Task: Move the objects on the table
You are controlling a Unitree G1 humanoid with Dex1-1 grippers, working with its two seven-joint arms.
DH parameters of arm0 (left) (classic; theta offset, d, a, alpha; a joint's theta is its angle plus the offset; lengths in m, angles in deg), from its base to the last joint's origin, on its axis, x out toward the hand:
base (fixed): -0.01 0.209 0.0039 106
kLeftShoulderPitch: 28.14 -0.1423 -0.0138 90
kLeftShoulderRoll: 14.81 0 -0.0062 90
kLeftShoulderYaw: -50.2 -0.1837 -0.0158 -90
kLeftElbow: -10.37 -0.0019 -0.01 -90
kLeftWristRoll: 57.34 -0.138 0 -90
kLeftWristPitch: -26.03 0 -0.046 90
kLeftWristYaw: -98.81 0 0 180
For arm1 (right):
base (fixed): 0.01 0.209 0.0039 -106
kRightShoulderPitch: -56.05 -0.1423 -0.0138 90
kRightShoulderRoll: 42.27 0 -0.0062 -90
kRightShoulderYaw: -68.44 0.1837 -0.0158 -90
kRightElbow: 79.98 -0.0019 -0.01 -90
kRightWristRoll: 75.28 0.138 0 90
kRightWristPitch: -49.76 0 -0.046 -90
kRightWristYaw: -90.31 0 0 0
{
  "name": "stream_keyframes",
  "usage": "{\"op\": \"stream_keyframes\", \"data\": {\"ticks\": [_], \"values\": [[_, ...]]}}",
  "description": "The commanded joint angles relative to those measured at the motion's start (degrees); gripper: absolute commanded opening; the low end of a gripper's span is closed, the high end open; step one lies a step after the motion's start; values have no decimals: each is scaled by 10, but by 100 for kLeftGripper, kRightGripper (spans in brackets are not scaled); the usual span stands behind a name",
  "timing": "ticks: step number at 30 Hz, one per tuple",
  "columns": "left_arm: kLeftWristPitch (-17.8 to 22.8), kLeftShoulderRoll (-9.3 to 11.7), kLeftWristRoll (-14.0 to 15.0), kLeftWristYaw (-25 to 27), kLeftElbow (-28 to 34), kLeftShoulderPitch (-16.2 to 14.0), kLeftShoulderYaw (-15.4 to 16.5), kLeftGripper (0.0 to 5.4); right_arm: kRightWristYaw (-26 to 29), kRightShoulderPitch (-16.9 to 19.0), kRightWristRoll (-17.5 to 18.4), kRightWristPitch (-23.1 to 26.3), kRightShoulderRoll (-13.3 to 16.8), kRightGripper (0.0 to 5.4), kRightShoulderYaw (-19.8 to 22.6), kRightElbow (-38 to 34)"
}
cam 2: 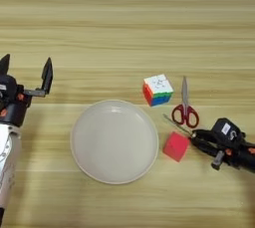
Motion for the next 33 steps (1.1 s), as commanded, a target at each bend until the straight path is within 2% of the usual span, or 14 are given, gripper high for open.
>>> {"op": "stream_keyframes", "data": {"ticks": [1,5,10,17,33], "values": [[-7,2,1,2,-4,6,1,540,-4,-2,-9,-8,10,87,-7,-2],[-7,2,1,2,-4,7,0,540,-4,-2,-9,-8,11,87,-10,-3],[-7,2,0,1,-4,6,0,540,-6,-5,-9,-8,10,164,-12,-2],[-7,3,1,2,-5,7,1,540,-9,-8,-5,-7,9,235,-7,-4],[-8,3,0,2,-14,14,1,540,-34,-37,37,1,6,407,32,-50]]}}
